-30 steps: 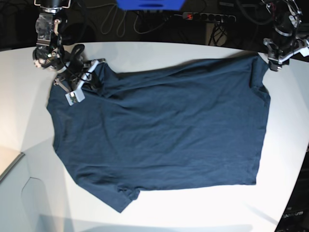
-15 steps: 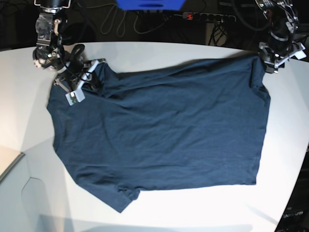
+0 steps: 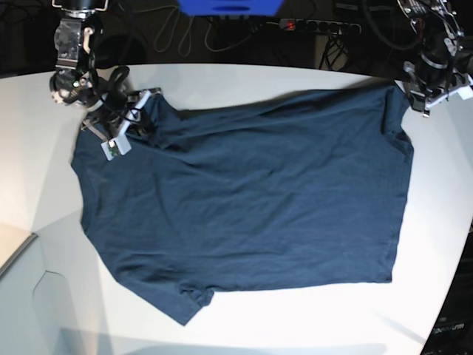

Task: Layout the t-shirt on the table in an organized manner, then fold the t-shirt properly
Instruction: 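Pull the opposite shoulder corner outward with the left gripper, then regrasp the shoulder corner with the left gripper and tug it outward, then pull both shoulder corners apart with both grippers to stretch the collar edge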

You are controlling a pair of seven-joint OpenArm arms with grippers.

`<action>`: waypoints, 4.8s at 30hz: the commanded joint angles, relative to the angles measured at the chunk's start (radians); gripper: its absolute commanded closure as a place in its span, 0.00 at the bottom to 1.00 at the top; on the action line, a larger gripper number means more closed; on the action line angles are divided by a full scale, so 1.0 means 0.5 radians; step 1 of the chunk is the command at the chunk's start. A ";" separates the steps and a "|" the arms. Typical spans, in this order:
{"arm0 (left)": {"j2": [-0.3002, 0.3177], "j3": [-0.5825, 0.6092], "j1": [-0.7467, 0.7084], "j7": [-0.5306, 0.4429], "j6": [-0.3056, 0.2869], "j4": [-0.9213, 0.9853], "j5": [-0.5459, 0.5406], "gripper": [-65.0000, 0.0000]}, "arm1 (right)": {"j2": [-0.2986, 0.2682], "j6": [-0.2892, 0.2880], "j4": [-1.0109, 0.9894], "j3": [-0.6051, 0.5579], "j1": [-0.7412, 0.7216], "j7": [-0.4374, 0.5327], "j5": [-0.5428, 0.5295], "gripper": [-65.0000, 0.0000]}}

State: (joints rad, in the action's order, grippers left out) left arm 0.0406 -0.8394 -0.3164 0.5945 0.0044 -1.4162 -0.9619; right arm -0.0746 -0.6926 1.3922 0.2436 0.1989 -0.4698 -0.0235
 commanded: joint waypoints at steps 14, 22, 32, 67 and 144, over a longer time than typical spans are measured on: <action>0.018 -0.010 -0.059 -0.021 -0.007 -0.373 -0.039 1.00 | -0.012 0.000 0.755 0.008 0.460 -0.016 0.012 1.00; 0.015 -0.010 -0.081 -0.024 -0.007 -0.339 -0.039 0.99 | -0.021 0.000 0.688 0.008 0.472 -0.016 0.015 1.00; 0.015 0.002 -0.102 -0.024 -0.007 -0.164 -0.036 0.52 | -0.012 0.000 0.685 0.002 0.451 -0.016 0.015 1.00; -0.037 0.241 -0.191 -0.040 0.002 -0.268 0.299 0.44 | -0.009 0.000 0.688 0.002 0.395 -0.022 0.015 1.00; -0.156 -0.112 -0.219 -0.024 -0.007 -0.600 0.388 0.98 | 0.043 0.000 0.854 0.012 0.423 -0.013 0.005 1.00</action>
State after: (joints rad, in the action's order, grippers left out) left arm -0.0498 -0.8902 -0.4232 0.6033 0.0097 -1.6966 -0.7589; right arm -0.0471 -0.6922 1.8019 0.2466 0.4187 -0.5041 -0.0063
